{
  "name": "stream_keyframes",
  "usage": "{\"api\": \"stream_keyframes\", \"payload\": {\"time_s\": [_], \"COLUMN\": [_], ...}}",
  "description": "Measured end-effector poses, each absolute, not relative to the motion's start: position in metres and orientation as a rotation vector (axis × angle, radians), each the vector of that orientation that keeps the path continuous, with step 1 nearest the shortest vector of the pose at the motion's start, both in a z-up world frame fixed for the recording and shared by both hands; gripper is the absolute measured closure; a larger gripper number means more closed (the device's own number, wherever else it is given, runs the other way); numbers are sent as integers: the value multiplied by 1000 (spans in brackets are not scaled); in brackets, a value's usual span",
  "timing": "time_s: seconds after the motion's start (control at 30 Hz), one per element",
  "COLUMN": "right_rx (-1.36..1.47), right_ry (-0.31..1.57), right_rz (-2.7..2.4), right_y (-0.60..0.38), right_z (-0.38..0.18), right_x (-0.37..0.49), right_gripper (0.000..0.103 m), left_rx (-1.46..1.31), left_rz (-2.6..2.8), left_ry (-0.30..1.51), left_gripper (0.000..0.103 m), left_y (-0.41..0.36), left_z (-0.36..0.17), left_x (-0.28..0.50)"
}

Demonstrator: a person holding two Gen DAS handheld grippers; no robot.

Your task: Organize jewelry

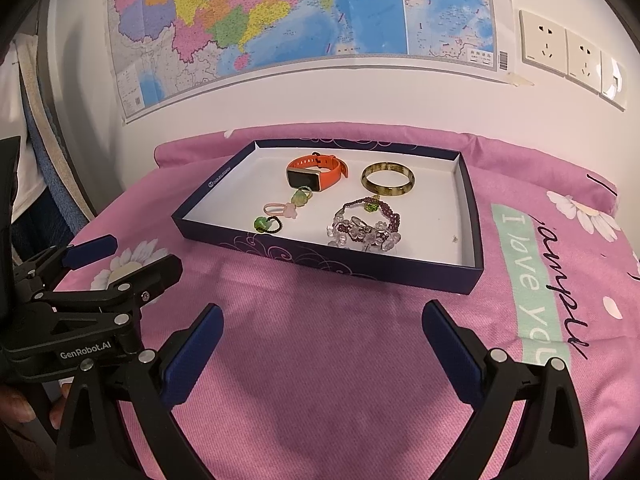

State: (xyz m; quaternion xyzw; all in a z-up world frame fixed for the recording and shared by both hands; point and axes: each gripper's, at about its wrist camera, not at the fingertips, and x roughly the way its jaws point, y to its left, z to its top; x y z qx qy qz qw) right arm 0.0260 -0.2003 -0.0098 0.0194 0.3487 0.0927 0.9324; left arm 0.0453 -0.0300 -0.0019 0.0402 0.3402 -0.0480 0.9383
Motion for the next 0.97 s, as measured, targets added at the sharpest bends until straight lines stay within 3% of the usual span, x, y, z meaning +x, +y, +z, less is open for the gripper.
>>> {"api": "stream_keyframes", "payload": {"time_s": [0.97], "right_rx": [29], "right_ry": [749], "right_rz": [194], "right_y": [-203], "right_z": [-16], "right_x": [29], "right_gripper": [7], "left_rx": [45], "left_rz": [-107], "left_ry": [769], "left_gripper": [6], "left_y": [-22], "left_z": [-18], "left_x": [54]}}
